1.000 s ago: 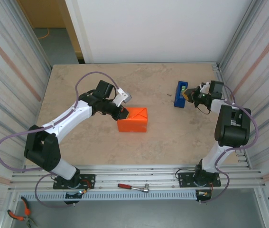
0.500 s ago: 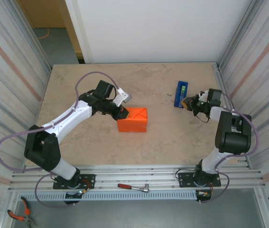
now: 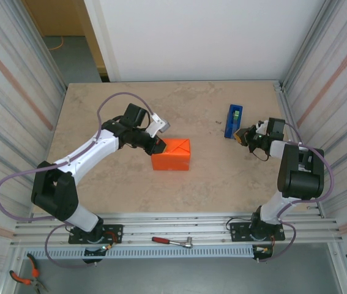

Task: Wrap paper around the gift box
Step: Tear off the tape with the cutter.

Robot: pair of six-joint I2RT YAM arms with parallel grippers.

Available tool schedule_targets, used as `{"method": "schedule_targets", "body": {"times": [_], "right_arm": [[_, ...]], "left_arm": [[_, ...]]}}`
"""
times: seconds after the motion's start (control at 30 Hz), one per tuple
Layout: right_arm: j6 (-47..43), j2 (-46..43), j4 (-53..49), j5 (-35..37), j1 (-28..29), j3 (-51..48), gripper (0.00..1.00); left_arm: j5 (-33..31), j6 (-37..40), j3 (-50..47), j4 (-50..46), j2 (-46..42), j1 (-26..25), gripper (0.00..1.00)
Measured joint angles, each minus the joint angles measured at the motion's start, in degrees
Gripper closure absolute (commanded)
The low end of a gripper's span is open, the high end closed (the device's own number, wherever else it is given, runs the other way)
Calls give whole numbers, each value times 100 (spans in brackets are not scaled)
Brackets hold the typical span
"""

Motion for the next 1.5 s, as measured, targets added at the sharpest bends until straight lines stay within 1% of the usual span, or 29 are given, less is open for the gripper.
{"method": "schedule_targets", "body": {"times": [0.23,0.73,1.2,1.33,1.5], "right_arm": [[28,50,214,24,7,-116,100],[535,660,1276,125,149,-199,100],[809,879,1694,-2,149,-249,100],[892,1088,1473,195,302,-374,100],[898,1099,1521,245,332,-435,100]], "left_arm": [[0,0,0,0,0,0,93],[0,0,0,0,0,0,94],[-13,2,0,0,-4,-11,94],[-15,0,0,0,-4,-11,93],[-42,0,-2,0,-11,-28,94]]}}
